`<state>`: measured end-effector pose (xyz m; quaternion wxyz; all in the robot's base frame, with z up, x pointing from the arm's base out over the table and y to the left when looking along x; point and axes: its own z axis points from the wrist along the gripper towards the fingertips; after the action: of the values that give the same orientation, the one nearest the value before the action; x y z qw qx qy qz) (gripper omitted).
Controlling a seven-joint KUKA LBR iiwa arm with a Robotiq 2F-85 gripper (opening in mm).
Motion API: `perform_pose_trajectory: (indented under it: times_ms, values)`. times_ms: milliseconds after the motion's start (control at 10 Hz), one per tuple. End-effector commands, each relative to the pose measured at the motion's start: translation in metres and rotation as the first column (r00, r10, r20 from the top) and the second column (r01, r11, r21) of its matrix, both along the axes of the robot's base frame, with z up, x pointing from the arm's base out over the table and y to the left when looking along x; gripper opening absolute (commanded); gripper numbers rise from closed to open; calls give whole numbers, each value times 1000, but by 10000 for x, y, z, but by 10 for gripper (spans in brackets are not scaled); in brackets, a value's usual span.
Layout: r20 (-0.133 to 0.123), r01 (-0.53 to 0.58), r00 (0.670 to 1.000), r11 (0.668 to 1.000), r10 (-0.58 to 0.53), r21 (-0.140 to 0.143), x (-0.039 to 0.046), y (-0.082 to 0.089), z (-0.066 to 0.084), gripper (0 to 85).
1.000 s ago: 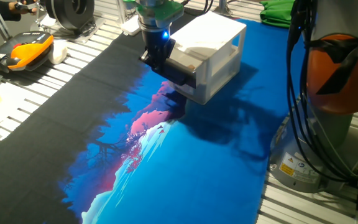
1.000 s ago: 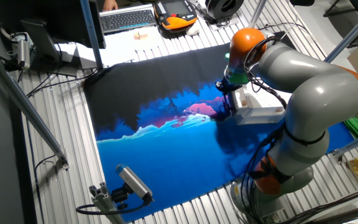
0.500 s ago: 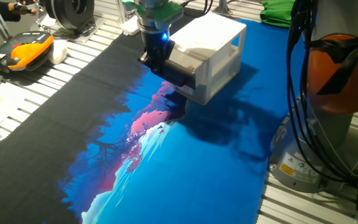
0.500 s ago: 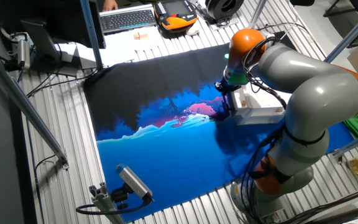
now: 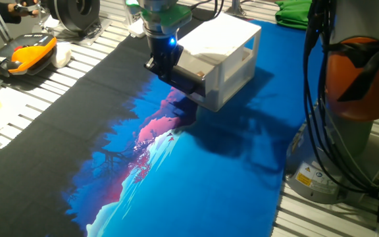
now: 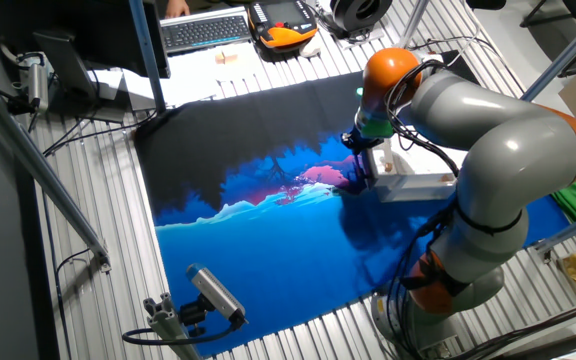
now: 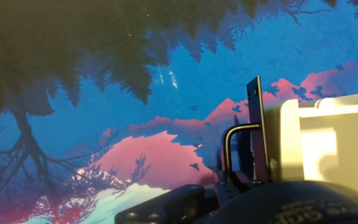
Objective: Grasp the handle and open the drawer
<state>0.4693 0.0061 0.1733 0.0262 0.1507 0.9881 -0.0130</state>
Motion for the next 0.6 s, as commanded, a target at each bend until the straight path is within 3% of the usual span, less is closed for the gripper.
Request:
perform_pose_trajectory:
  times_ms: [0, 500]
  values:
    - [-1, 2, 1000, 1000, -2, 2, 0, 20, 2, 0]
    - [-15, 8, 1000, 1000, -8, 11, 26, 66, 70, 0]
